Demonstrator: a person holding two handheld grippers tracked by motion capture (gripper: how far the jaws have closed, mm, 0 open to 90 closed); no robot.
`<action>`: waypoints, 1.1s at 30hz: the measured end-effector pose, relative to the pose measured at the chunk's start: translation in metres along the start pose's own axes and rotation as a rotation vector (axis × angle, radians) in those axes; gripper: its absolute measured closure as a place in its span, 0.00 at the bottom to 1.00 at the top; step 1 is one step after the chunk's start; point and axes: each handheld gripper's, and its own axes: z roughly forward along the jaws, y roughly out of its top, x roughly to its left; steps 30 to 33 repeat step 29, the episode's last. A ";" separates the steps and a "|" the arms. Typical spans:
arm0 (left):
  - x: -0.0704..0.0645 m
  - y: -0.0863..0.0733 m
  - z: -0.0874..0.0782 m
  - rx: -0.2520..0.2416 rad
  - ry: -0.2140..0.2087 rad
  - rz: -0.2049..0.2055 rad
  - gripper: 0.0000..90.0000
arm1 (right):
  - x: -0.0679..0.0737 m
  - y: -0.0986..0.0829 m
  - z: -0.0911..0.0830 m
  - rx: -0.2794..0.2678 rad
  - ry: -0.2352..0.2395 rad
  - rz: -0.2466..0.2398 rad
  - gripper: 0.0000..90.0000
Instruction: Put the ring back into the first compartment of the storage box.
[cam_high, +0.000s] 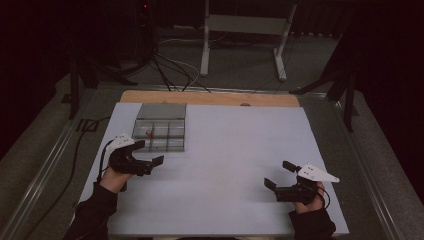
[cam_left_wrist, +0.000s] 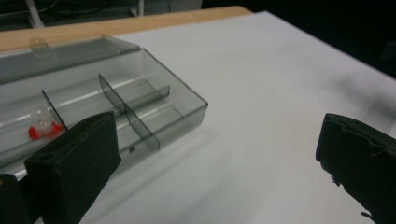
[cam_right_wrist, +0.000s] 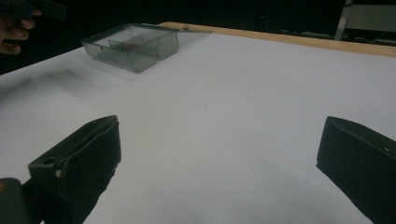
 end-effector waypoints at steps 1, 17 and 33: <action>0.000 0.000 0.000 0.000 0.000 0.000 0.01 | 0.000 0.000 0.000 0.000 0.000 0.000 0.00; -0.013 -0.041 -0.014 0.017 -0.047 0.046 0.01 | 0.000 -0.001 0.001 0.006 0.003 -0.001 0.00; -0.014 -0.064 -0.011 0.059 -0.129 0.077 0.01 | -0.001 -0.001 0.002 0.016 0.005 -0.006 0.00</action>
